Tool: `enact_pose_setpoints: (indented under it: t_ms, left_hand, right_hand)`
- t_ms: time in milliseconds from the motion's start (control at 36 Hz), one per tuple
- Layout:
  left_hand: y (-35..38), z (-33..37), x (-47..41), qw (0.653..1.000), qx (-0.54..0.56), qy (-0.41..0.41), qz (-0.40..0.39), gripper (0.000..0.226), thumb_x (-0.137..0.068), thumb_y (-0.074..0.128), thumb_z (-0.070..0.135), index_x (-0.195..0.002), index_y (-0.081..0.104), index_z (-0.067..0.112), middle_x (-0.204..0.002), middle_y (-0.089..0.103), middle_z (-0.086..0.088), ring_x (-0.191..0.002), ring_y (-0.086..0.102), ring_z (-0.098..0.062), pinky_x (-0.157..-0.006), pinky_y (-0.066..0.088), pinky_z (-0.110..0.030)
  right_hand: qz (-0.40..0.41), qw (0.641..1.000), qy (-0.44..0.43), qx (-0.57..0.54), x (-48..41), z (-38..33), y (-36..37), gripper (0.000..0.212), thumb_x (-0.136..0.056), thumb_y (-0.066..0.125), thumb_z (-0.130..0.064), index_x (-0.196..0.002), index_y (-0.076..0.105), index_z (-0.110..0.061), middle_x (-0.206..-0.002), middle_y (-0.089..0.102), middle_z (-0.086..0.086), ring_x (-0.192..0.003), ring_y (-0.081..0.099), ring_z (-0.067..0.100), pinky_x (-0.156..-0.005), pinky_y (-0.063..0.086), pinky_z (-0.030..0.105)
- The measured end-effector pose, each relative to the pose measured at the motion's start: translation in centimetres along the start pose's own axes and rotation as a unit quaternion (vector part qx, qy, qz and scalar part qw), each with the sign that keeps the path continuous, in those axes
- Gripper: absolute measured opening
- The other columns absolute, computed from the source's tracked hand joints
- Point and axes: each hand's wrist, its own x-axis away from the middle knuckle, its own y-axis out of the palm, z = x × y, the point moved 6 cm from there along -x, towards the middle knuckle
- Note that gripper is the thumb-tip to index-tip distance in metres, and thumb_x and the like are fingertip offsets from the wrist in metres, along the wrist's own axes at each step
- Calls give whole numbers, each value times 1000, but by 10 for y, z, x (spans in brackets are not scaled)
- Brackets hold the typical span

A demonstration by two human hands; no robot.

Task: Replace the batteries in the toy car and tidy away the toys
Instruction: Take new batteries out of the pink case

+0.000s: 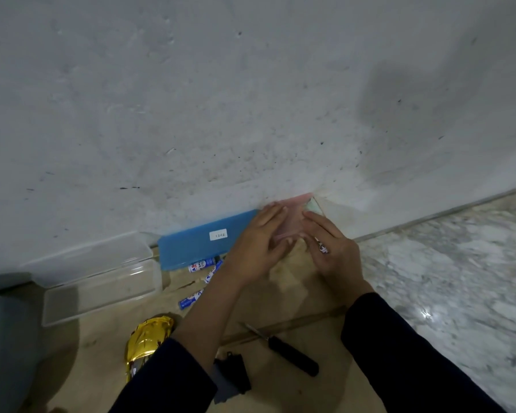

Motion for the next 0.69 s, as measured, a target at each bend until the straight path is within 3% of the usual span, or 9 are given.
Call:
enact_pose_setpoints:
  t_ms: [139,306,500,694]
  left_hand:
    - [-3,0,-4,1000,-7,-8,4,62,-93,56,37,-147,29,22,-156,23,6,-143,17,-7,-102,0,1]
    - [-1,1,-5,1000,-14,-19,-12,62,-94,52,40,-148,25,25,-157,18,9,-144,14,-7,-106,5,-11]
    - [-6,5,-6,999,-21,-8,-28,61,-94,54,34,-147,28,19,-157,21,4,-143,15,-10,-104,2,-7]
    - [-9,9,-8,999,-23,-14,-40,65,-92,57,32,-148,25,20,-156,22,4,-143,17,-10,-108,9,-15]
  right_hand:
    - [-2,999,-34,24,-2,-3,2,35,-98,40,-31,-107,69,-12,-118,66,2,-92,67,17,-56,56,30]
    - [-7,998,-47,47,-3,-4,2,45,-101,31,-32,-109,68,-7,-116,67,7,-86,69,22,-56,56,28]
    - [-8,997,-54,52,-4,-4,3,44,-100,30,-29,-110,67,-7,-116,67,8,-86,69,23,-53,56,30]
    - [29,998,-31,38,-7,-10,2,31,-97,43,-22,-106,68,-8,-112,68,7,-84,67,20,-51,55,28]
